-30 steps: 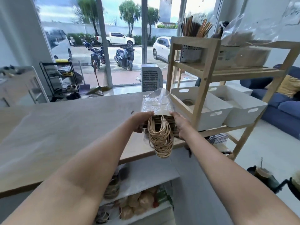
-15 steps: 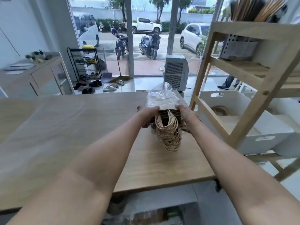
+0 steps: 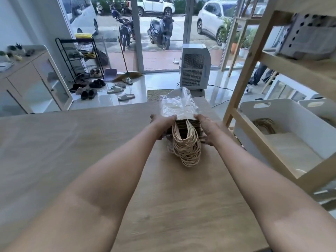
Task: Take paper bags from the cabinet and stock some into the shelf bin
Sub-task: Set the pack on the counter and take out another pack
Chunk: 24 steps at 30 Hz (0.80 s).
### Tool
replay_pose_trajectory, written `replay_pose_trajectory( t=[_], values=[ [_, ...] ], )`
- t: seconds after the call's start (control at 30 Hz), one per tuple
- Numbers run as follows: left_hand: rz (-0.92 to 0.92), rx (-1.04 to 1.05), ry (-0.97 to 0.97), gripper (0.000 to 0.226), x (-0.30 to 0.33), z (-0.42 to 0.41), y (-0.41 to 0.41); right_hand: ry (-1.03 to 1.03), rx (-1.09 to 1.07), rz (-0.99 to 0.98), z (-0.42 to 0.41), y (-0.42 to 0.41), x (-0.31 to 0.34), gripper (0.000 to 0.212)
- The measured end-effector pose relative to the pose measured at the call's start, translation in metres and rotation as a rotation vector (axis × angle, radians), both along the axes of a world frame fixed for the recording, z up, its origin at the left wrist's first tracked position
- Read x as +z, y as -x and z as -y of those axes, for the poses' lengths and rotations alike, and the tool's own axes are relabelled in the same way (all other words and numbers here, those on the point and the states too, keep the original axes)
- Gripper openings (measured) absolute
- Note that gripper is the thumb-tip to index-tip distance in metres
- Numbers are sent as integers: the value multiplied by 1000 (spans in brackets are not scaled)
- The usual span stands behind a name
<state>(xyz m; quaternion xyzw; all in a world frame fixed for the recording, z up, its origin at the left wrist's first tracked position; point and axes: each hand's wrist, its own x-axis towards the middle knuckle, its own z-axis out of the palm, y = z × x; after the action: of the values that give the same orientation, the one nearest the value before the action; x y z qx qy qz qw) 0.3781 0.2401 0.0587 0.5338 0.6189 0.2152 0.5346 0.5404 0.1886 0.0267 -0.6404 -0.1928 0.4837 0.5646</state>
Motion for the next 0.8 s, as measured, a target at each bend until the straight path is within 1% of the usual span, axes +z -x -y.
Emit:
replay_pose_trajectory(
  t=[0.07,0.13,0.2,0.33,0.4,0.5,0.6,0.8],
  values=[
    [-19,-36,10,102,-2,-9,0,5,9,13,-7,-7,-6,62],
    [-28,-66,17,102,-2,-13,0,26,18,29,0,2,10,58],
    [-40,-84,27,102,-1,-13,0,50,32,92,7,6,19,57],
    [-96,-112,59,98,7,-4,-1,87,36,289,17,4,26,70],
    [-128,-118,50,91,14,4,-2,79,48,364,26,5,31,71],
    [-161,-78,28,86,25,23,-2,51,80,447,47,9,38,61],
    [-205,-62,-59,80,35,53,3,11,99,503,78,16,44,48],
    [-289,-86,-169,72,46,138,24,-39,163,625,157,36,55,41]
  ],
)
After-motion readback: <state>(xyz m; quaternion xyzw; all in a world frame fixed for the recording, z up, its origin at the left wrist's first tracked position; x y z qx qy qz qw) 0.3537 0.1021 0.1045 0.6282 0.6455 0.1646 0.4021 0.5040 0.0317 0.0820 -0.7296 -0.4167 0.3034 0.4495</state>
